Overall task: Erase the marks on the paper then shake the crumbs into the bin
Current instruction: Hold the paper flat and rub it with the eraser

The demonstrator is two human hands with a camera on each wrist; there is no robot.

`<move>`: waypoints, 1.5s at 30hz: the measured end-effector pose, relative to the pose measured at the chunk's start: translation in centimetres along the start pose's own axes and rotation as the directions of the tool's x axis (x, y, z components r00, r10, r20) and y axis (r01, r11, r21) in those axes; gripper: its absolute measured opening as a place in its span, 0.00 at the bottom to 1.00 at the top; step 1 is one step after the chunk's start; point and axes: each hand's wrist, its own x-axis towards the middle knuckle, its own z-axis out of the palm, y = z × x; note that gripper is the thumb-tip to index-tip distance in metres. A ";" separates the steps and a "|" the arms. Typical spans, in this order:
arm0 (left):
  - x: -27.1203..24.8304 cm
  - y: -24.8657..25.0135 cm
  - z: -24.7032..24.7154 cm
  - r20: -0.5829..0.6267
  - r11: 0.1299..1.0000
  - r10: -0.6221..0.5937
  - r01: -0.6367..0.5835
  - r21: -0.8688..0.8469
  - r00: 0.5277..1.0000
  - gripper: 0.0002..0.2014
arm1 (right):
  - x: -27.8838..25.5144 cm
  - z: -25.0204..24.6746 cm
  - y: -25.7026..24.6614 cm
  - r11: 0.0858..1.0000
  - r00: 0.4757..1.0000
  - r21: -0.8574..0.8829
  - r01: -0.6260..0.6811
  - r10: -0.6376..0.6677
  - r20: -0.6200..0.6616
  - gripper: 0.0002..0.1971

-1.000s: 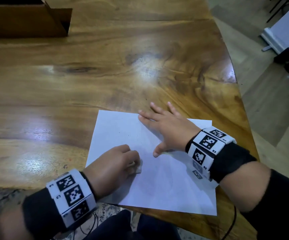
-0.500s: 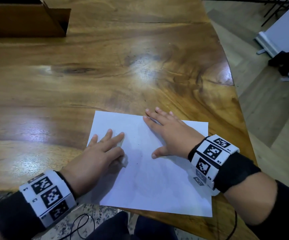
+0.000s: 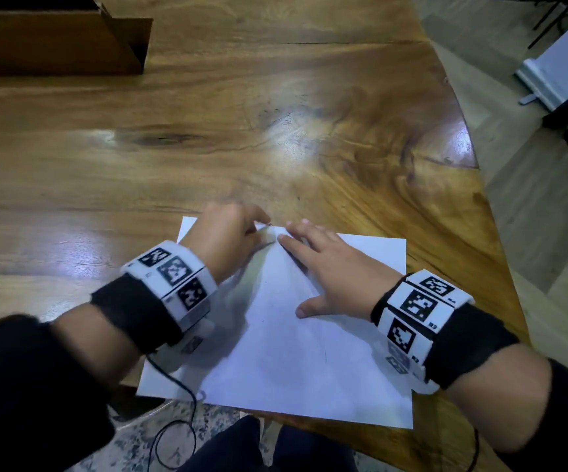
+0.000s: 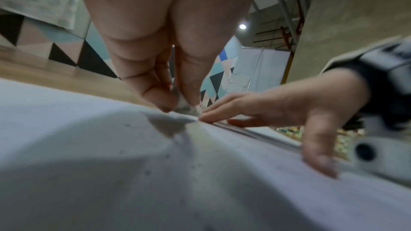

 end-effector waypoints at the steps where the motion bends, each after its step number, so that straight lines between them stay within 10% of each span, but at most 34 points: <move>1: 0.5 0.2 0.2 -0.013 1.000 -0.025 0.026 0.017 1.000 0.10 | 0.0 0.0 0.1 1.000 1.000 -0.003 -0.001 0.001 0.002 0.53; 18: -1.3 -0.3 -0.1 0.236 0.994 0.058 -0.077 0.073 0.970 0.04 | 0.1 0.1 0.2 1.000 1.000 0.009 0.001 -0.001 0.007 0.54; 24: 0.8 0.2 0.1 0.072 0.996 0.033 -0.039 0.083 0.997 0.03 | 0.1 0.1 0.0 1.000 1.000 0.025 -0.005 0.006 -0.023 0.54; 29: -3.3 0.1 0.6 0.282 0.981 0.138 -0.169 0.090 0.949 0.04 | -0.1 0.1 0.0 0.996 0.999 0.086 -0.032 0.035 -0.040 0.54; 35: 1.2 0.6 0.1 0.113 0.998 -0.025 0.019 0.053 0.993 0.04 | -0.1 0.0 -0.1 0.996 0.997 0.075 -0.053 0.057 -0.048 0.54; 41: -1.3 0.6 0.7 0.284 0.997 0.064 -0.070 0.010 0.957 0.07 | -0.2 0.1 -0.1 0.996 0.998 0.077 -0.052 0.055 -0.040 0.54; 45: 1.0 1.0 0.5 0.142 0.999 0.006 -0.012 0.046 0.990 0.03 | 0.0 0.1 -0.1 0.996 0.997 0.072 -0.055 0.058 -0.047 0.54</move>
